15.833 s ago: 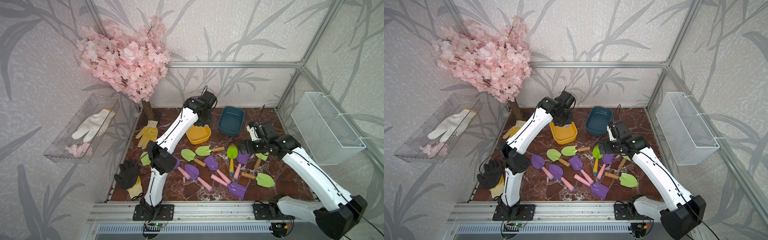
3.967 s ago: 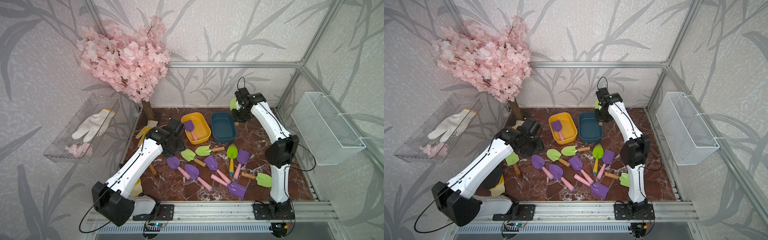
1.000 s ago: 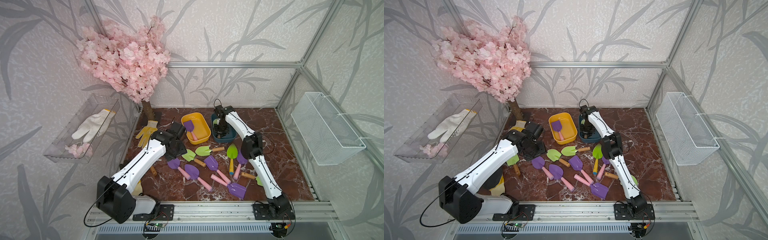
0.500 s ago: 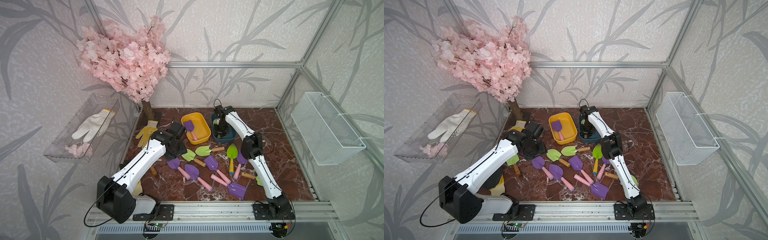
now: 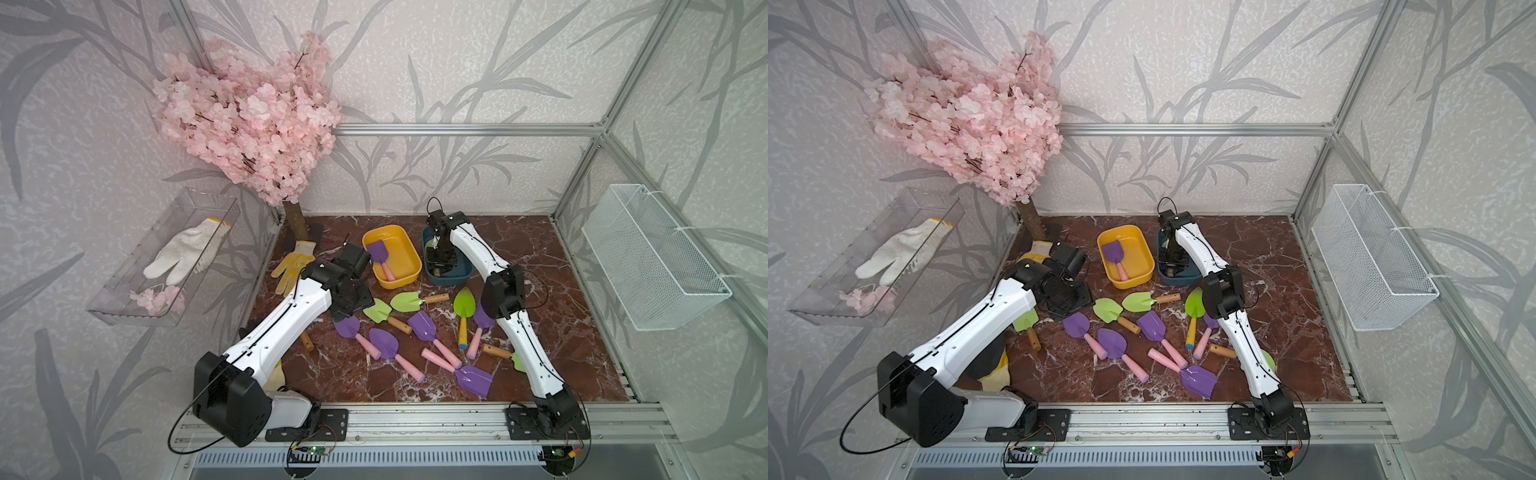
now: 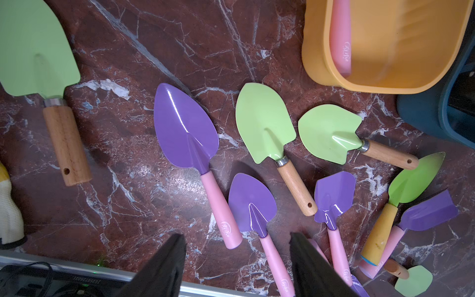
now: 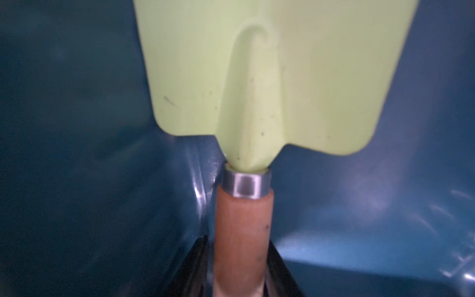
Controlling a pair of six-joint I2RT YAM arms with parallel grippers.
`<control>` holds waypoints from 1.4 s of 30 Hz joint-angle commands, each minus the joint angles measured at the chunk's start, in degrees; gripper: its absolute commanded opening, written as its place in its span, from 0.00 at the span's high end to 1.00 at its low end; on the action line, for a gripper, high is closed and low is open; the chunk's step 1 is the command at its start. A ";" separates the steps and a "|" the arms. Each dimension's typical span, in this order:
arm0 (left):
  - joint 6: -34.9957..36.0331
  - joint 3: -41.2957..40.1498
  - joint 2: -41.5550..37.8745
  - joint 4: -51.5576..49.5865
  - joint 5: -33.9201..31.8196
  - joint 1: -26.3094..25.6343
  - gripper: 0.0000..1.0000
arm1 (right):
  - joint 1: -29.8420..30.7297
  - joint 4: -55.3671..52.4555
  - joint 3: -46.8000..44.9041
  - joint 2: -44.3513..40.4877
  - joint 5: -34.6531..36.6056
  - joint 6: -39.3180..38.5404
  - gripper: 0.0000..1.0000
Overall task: Sort the small shovels by color and place them into the storage box
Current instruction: Place the shovel in the storage box, then pick up the shovel from the center of the board.
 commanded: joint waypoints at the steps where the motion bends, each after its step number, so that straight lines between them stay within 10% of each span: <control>1: 0.37 -0.44 -0.20 -0.45 -0.33 0.14 0.32 | 0.09 0.45 1.41 -0.20 0.98 0.09 0.59; 31: -1.45 2.46 -4.85 -4.98 -2.30 -0.25 0.33 | -2.83 -4.59 0.59 -25.44 7.84 -3.23 0.50; 42: -3.74 1.74 -5.05 -6.44 -3.81 -2.56 0.33 | -3.67 4.40 -36.49 -53.05 7.92 -3.41 0.49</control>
